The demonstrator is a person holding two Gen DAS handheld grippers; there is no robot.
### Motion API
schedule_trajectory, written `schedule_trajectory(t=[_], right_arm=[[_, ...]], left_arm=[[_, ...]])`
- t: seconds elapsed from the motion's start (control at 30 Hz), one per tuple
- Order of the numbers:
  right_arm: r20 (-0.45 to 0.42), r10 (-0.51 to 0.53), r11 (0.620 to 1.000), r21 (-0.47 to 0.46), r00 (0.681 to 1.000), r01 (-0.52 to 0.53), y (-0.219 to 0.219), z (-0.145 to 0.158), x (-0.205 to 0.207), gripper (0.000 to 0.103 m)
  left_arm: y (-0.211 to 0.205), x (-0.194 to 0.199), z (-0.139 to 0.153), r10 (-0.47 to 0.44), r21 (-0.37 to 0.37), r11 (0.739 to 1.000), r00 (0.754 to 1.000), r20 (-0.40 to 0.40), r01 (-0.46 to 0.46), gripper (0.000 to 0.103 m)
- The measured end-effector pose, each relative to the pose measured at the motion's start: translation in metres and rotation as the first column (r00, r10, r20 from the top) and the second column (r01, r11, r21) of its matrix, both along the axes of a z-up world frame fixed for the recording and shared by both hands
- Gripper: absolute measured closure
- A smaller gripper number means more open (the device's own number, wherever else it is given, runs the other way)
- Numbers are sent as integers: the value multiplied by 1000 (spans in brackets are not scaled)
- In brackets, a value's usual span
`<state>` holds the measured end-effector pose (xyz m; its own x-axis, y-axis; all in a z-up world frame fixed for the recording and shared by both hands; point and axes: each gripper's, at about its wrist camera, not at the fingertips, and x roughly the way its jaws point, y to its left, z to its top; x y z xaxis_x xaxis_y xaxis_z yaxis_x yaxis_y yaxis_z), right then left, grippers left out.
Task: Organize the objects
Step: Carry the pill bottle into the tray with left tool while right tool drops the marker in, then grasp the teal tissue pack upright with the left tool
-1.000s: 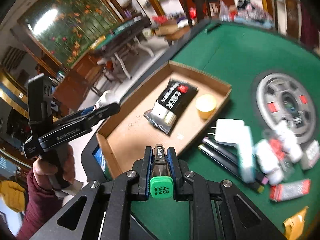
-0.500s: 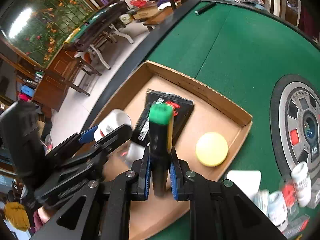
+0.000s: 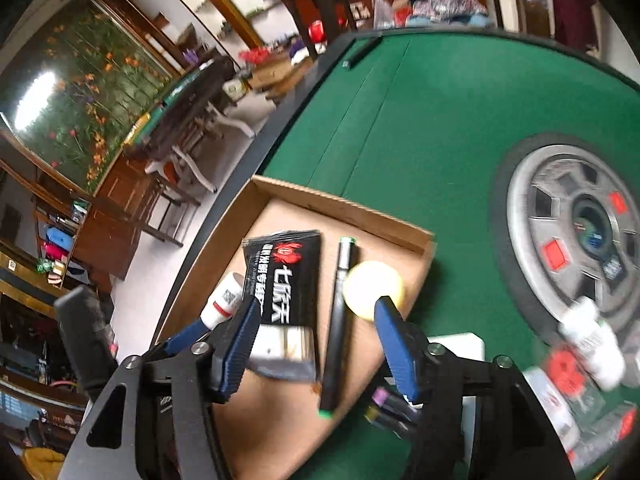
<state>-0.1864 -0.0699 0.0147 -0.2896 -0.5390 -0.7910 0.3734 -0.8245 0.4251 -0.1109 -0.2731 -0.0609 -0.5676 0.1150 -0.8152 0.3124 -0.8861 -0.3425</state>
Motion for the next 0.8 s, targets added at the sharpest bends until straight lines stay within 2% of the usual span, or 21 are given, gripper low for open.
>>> schedule_trajectory(t=[0.07, 0.2, 0.27, 0.33, 0.43, 0.5, 0.6, 0.63, 0.77, 0.8], right_arm=[[-19, -5, 1000, -23, 1000, 4, 24, 8, 16, 37], [-57, -50, 998, -51, 997, 47, 75, 23, 43, 35], [-98, -96, 995, -52, 991, 91, 107, 32, 60, 30], [-152, -143, 990, -37, 978, 139, 140, 36, 78, 23], [-210, -193, 981, -19, 959, 193, 173, 36, 94, 18], [-237, -228, 972, -3, 944, 234, 189, 29, 96, 17], [-240, -281, 958, -5, 929, 288, 215, 15, 95, 17], [-239, -300, 952, -11, 924, 306, 224, 9, 93, 17], [-242, -342, 939, -40, 908, 343, 251, -3, 77, 17], [-249, -349, 936, -44, 903, 350, 254, -5, 72, 17]], left_arm=[[6, 5, 1, -4, -17, 1000, 1000, -2, 4, 20], [3, 13, 9, 7, 37, 999, 999, -43, -6, 20], [6, 26, 24, 10, 52, 999, 996, -88, -6, 19], [19, 39, 36, -30, 45, 998, 991, -129, 36, 14], [58, 50, 52, -132, -40, 991, 978, -160, 128, 7], [92, 50, 53, -227, -117, 970, 965, -131, 213, 7], [131, 44, 45, -295, -158, 947, 951, -91, 278, 7], [137, 42, 40, -295, -147, 948, 952, -78, 281, 7], [152, 22, 33, -229, 16, 973, 972, -54, 231, 7], [156, 21, 34, -215, 32, 976, 975, -59, 217, 7]])
